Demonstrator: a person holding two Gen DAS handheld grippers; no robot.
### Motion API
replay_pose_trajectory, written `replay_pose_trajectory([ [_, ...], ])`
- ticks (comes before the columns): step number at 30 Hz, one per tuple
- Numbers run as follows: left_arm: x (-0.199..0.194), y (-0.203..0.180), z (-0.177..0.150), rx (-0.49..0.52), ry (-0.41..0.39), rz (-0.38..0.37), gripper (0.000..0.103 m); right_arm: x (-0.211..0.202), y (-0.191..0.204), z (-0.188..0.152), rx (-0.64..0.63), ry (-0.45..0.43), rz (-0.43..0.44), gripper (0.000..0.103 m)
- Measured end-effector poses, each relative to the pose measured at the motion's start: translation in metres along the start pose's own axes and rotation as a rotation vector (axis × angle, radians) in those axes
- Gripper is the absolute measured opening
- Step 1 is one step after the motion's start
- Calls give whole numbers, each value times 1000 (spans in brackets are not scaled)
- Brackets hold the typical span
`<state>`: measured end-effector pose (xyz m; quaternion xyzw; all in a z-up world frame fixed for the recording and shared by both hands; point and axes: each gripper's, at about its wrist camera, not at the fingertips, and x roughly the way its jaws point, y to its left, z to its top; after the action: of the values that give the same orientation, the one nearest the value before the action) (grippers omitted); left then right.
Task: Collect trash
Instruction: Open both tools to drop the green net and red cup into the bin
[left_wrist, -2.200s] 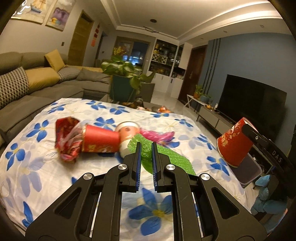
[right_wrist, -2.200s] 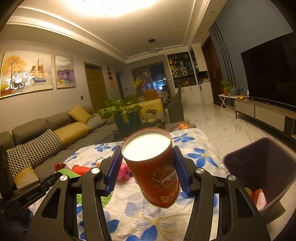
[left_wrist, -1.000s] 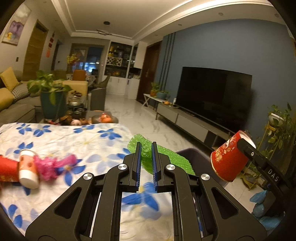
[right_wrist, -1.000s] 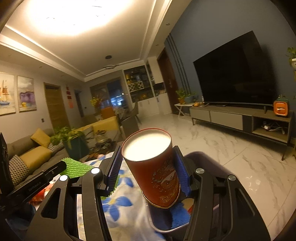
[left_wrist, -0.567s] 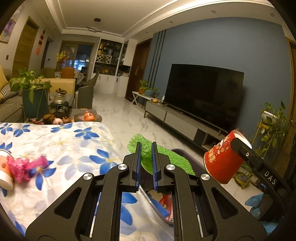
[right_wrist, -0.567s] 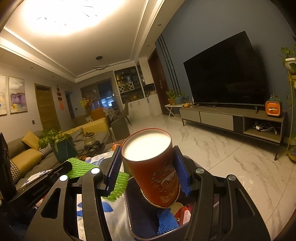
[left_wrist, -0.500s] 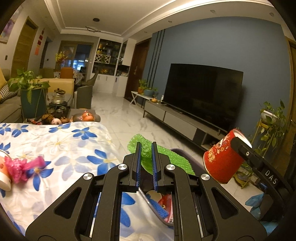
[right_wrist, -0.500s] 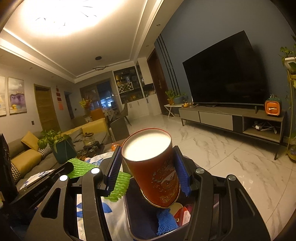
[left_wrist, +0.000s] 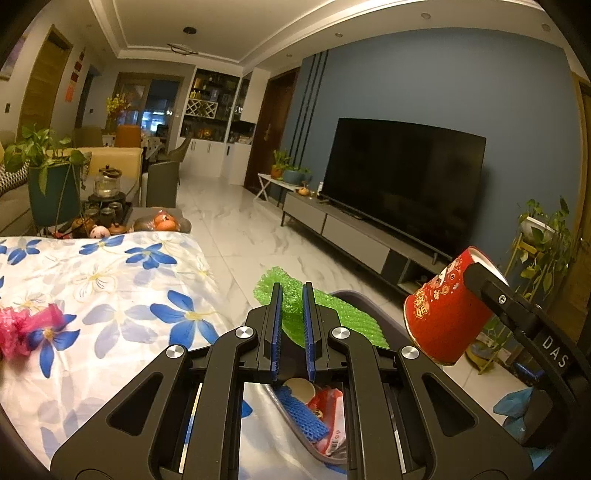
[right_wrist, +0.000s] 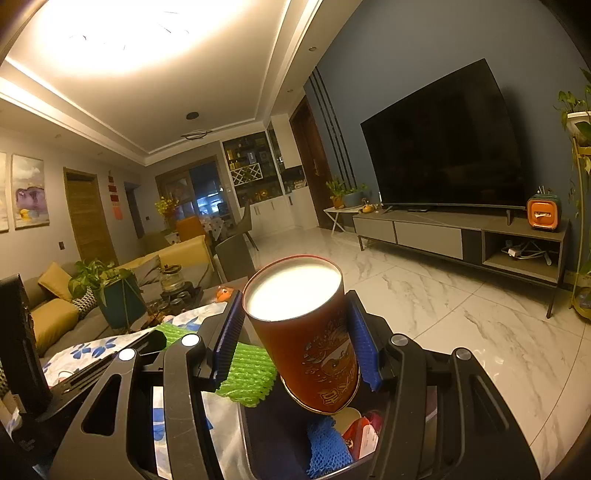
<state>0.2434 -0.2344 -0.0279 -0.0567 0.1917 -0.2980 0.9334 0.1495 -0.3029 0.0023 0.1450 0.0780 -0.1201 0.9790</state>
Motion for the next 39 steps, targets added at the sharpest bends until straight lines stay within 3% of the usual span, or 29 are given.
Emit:
replay_pose_trajectory([
  [17,33,-13,-3,1,44,-27,11,11,-6,-5,11,-1,-22,55],
  [21,40,-13,-7,6,68,-66,14,18,-9,-9,14,3,-27,55],
  [22,42,-14,-7,13,71,-70,19,20,-10,-10,20,3,-30,62],
  [23,42,-14,-9,19,74,-64,30,20,-12,-11,28,5,-34,69],
  [26,39,-9,-13,15,60,-44,65,17,-18,-12,49,3,-44,70],
  [32,31,10,-12,-37,63,13,77,0,-20,-10,44,-12,-64,73],
  [39,-3,35,-18,-46,44,136,89,-28,-10,-14,1,-34,-76,80],
])
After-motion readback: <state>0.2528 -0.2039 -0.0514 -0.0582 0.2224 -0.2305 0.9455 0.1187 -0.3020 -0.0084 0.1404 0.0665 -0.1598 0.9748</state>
